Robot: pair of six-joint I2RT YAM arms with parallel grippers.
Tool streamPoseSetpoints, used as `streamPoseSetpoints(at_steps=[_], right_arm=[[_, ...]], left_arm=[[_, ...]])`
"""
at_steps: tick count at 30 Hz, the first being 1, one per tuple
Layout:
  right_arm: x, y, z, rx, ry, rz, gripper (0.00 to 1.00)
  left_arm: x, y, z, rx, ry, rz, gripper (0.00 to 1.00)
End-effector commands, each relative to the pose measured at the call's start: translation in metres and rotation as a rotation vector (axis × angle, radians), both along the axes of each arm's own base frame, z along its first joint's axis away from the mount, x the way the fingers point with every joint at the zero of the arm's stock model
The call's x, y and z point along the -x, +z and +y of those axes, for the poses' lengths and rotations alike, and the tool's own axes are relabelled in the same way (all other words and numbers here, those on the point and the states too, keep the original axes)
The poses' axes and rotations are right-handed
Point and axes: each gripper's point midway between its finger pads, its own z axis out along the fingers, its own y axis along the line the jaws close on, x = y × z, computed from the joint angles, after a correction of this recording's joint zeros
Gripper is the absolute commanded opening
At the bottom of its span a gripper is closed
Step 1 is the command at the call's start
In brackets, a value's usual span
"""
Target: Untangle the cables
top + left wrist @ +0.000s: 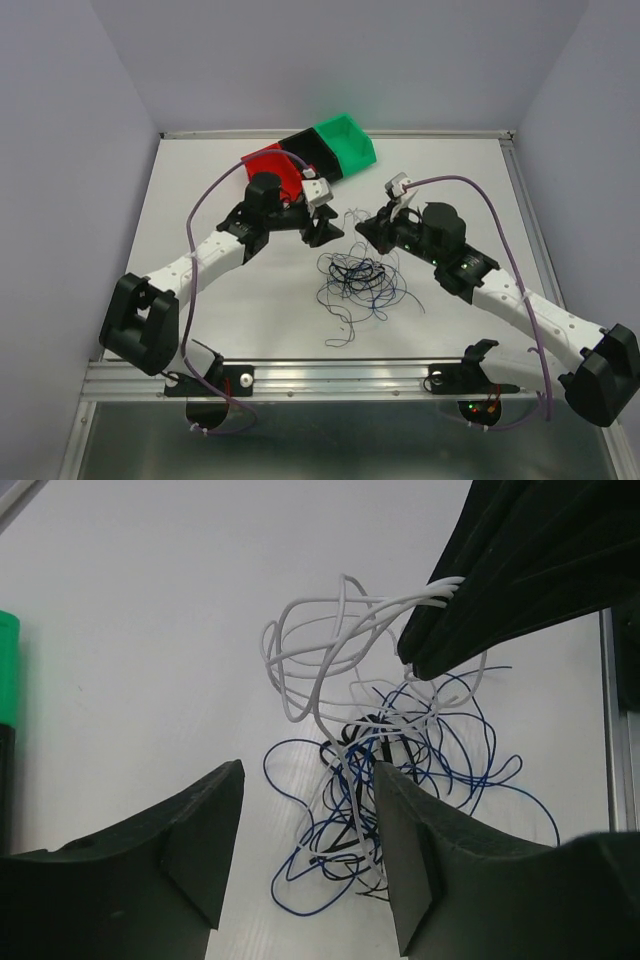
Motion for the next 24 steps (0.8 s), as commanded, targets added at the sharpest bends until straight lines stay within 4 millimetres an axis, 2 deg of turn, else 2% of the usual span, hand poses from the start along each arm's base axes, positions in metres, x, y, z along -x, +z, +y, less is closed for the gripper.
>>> streamPoseSetpoints(at_steps=[1, 6, 7, 8, 9, 10, 11, 12, 13, 16, 17, 20, 21, 23, 24], right_arm=[[0.000, 0.033, 0.007, -0.058, 0.018, -0.075, 0.07], [0.000, 0.031, 0.010, -0.057, 0.024, -0.072, 0.07], [0.000, 0.032, 0.010, -0.057, 0.026, -0.074, 0.07], [0.000, 0.032, 0.010, -0.056, 0.023, -0.075, 0.07], [0.000, 0.031, 0.009, -0.056, 0.018, -0.075, 0.07], [-0.001, 0.031, 0.008, -0.055, 0.012, -0.075, 0.11], [-0.003, 0.031, 0.005, -0.057, -0.009, -0.077, 0.28], [-0.005, 0.030, 0.003, -0.059, -0.028, -0.077, 0.32], [-0.006, 0.031, 0.000, -0.062, -0.048, -0.078, 0.34], [-0.018, 0.032, -0.017, -0.076, -0.176, -0.076, 0.37], [-0.026, 0.033, -0.028, -0.079, -0.255, -0.078, 0.33], [-0.037, 0.033, -0.052, -0.107, -0.413, -0.068, 0.01], [-0.038, 0.033, -0.057, -0.108, -0.440, -0.070, 0.01], [-0.043, 0.033, -0.070, -0.111, -0.517, -0.074, 0.01], [-0.044, 0.033, -0.074, -0.117, -0.542, -0.072, 0.04]], left_arm=[[-0.006, 0.018, -0.009, 0.008, -0.004, -0.050, 0.61], [-0.007, 0.012, -0.019, -0.009, -0.005, -0.035, 0.45], [-0.008, 0.012, -0.021, -0.012, -0.002, -0.031, 0.36], [-0.010, 0.011, -0.023, -0.013, 0.004, -0.026, 0.16], [-0.012, 0.012, -0.023, -0.012, 0.009, -0.023, 0.05], [-0.013, 0.012, -0.023, -0.014, 0.015, -0.024, 0.00], [-0.015, 0.015, -0.021, -0.015, 0.036, -0.031, 0.00], [-0.022, 0.017, -0.016, -0.020, 0.085, -0.047, 0.00], [-0.023, 0.021, -0.013, -0.011, 0.092, -0.056, 0.00], [-0.043, 0.034, 0.013, -0.003, 0.240, -0.083, 0.00], [-0.046, 0.037, 0.019, -0.003, 0.270, -0.087, 0.00], [-0.051, 0.054, 0.040, -0.007, 0.379, -0.138, 0.00], [-0.046, 0.062, 0.045, 0.004, 0.391, -0.166, 0.00], [-0.050, 0.072, 0.056, 0.007, 0.458, -0.202, 0.00], [-0.051, 0.083, 0.062, 0.015, 0.485, -0.227, 0.00]])
